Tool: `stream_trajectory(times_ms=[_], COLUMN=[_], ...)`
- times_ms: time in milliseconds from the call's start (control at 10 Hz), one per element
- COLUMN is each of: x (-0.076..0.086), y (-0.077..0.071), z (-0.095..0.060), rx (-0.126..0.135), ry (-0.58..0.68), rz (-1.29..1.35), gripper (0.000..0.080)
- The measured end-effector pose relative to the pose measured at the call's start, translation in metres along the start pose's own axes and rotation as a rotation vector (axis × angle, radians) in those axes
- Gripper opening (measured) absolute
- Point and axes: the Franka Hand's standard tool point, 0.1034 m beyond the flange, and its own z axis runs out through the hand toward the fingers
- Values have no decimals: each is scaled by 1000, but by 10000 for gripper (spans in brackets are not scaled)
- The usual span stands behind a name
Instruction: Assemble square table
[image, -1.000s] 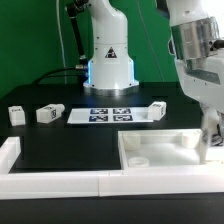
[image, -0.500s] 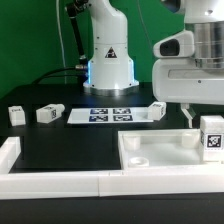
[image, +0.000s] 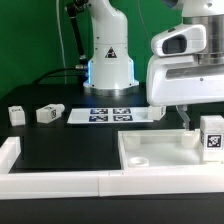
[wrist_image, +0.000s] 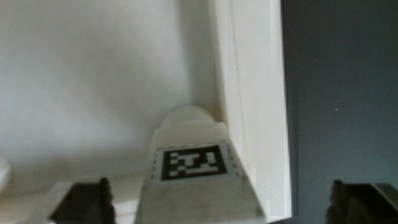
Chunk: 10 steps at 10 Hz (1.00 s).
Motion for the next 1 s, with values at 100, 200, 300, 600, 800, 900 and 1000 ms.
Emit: stream_trajectory(times_ms=[100,200,300,600,800,900,1000], x=[0,0,0,-1,-1,0,0], y=[1,0,2,3,0,-1,-3], z=[0,0,0,2,3,4,4], rx=[0,2,0,3,21,54,103], ry=[0,0,-1,-4,9,7,0], rz=[-1,35,115,317,587,790,994], gripper=[447,447,308,295,295,295,294])
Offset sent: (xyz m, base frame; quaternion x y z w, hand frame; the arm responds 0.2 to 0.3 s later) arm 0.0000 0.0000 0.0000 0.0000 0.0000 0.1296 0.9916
